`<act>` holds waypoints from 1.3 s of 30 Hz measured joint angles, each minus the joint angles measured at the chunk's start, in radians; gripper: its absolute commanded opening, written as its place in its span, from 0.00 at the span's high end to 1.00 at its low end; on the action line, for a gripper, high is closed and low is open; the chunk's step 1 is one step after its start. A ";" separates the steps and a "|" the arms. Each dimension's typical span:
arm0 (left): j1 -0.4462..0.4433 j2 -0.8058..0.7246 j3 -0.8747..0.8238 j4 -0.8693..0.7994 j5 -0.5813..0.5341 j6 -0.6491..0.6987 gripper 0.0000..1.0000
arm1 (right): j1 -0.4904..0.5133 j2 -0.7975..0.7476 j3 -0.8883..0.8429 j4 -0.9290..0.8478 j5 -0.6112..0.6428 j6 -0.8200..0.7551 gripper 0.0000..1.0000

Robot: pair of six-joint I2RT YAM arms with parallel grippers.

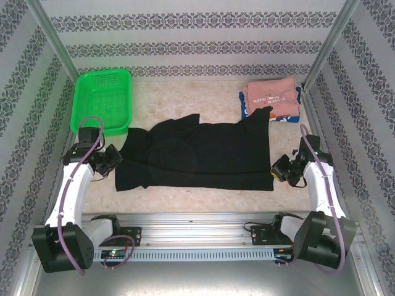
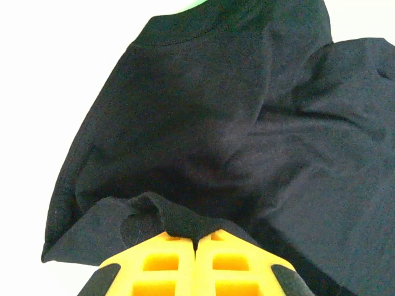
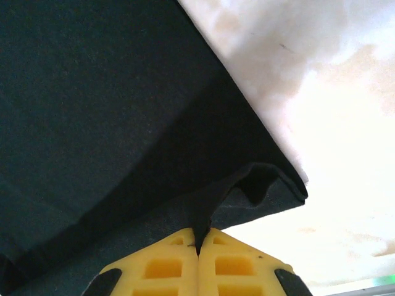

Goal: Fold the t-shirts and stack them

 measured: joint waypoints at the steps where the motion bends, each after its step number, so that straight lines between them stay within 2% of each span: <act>1: 0.000 0.017 0.006 0.003 0.003 0.008 1.00 | 0.004 0.006 0.000 0.005 0.002 0.000 1.00; 9: 0.000 0.105 0.057 0.031 0.014 0.058 1.00 | 0.049 0.061 0.001 0.039 0.012 -0.004 1.00; 20: 0.000 0.153 0.058 0.058 0.017 0.078 1.00 | 0.054 0.205 0.088 0.068 0.041 -0.041 0.97; 25: 0.000 0.165 0.058 0.078 0.017 0.079 1.00 | 0.070 0.283 0.140 0.084 0.050 -0.052 0.95; 28: 0.000 0.179 0.058 0.095 0.022 0.079 1.00 | 0.081 0.328 0.158 0.103 0.055 -0.052 0.90; 29: 0.000 0.185 0.058 0.101 0.026 0.079 0.97 | 0.082 0.342 0.159 0.109 0.056 -0.052 0.87; 31: 0.000 0.195 0.058 0.119 0.038 0.079 0.69 | 0.086 0.373 0.167 0.116 0.060 -0.051 0.81; 33: 0.000 0.199 0.058 0.148 0.060 0.072 0.50 | 0.087 0.415 0.184 0.128 0.063 -0.050 0.76; 35: 0.000 0.198 0.059 0.177 0.086 0.055 0.39 | 0.087 0.449 0.204 0.148 0.062 -0.047 0.69; 39: 0.000 0.168 0.108 0.169 0.142 0.012 0.30 | 0.087 0.440 0.251 0.175 0.058 -0.046 0.43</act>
